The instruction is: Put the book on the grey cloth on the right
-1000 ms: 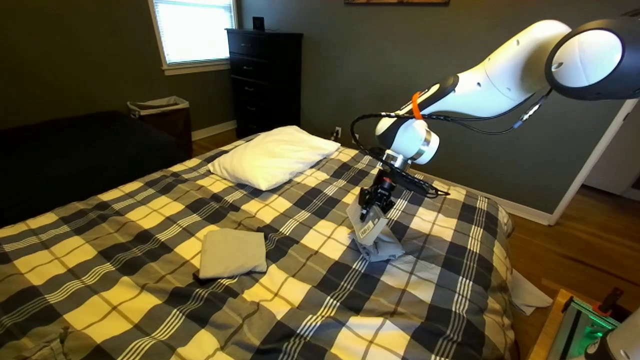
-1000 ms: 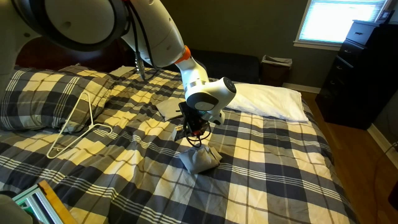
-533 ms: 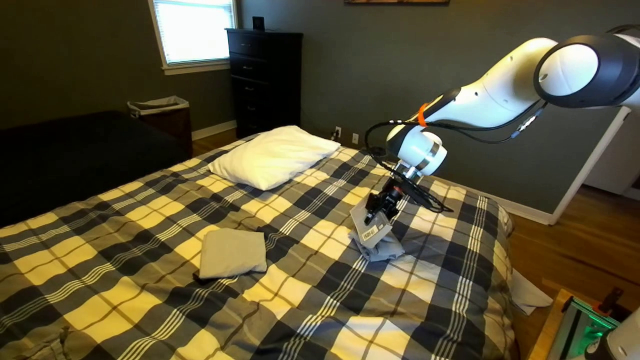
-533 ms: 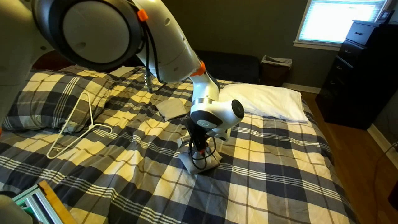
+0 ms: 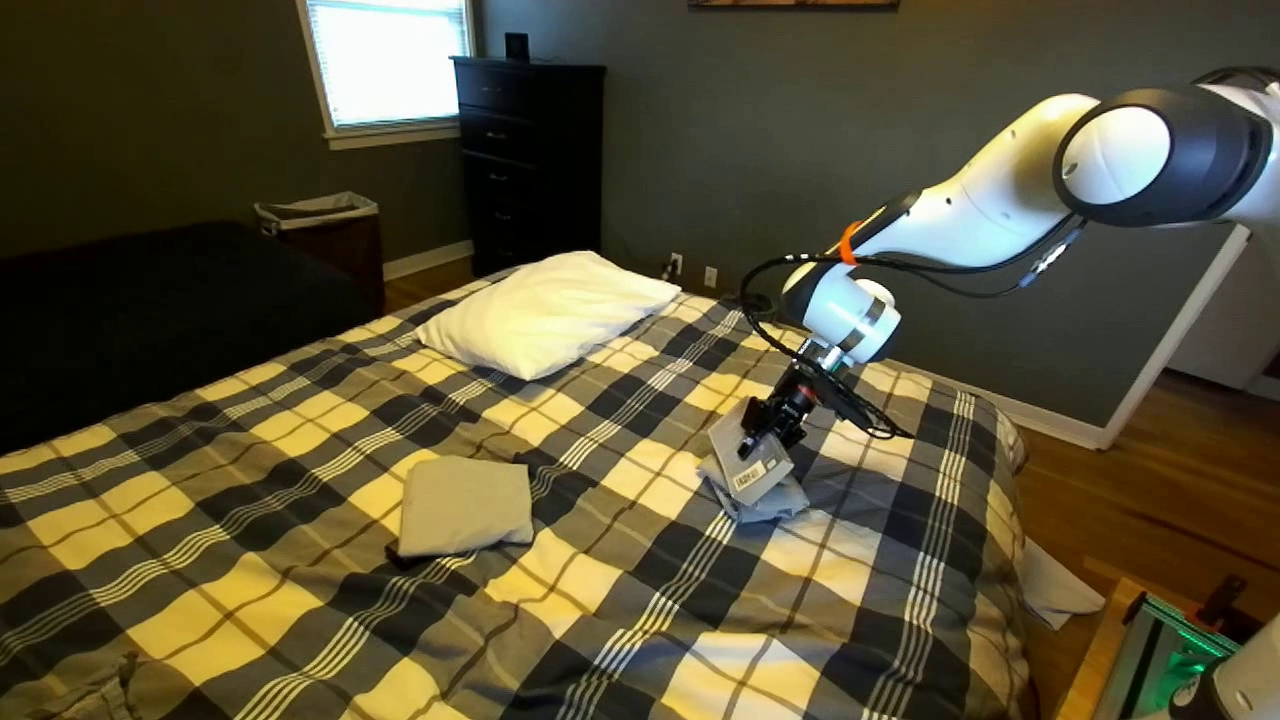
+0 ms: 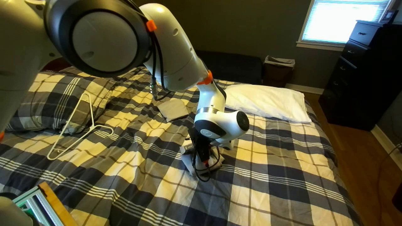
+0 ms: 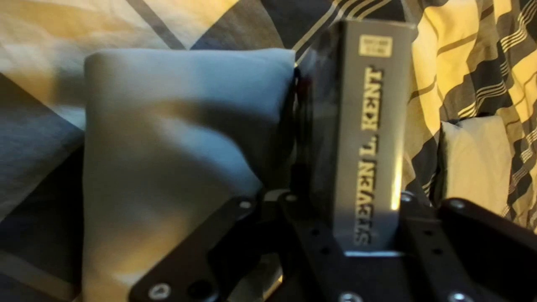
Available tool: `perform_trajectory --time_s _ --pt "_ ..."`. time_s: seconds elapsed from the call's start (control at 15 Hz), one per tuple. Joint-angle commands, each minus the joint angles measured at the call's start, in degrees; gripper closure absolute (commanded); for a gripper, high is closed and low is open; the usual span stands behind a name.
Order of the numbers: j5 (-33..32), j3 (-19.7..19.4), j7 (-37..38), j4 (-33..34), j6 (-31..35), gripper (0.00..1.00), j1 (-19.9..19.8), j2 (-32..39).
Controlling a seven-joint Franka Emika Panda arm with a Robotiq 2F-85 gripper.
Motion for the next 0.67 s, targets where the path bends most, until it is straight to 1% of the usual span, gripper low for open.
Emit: perform_trajectory --time_s 0.0,0.13,0.2,0.27,0.33,0.53,0.6 --pt "0.34 -1.34 0.72 1.71 -2.21 0.92 -0.14 1.79" --pt "-0.51 -2.01 1.69 2.2 -3.02 0.92 0.12 2.54" --pt "-0.46 -2.17 2.16 2.56 -3.2 0.87 0.17 3.0" --pt "-0.48 -2.43 2.95 2.82 -2.85 0.43 0.44 3.36" --pt "-0.35 -2.58 3.79 3.02 -2.17 0.42 0.67 3.63" --pt "-0.64 -4.12 8.98 2.38 2.75 0.22 2.61 3.09" --pt "-0.84 -4.62 10.8 1.75 5.0 0.13 3.24 2.43"
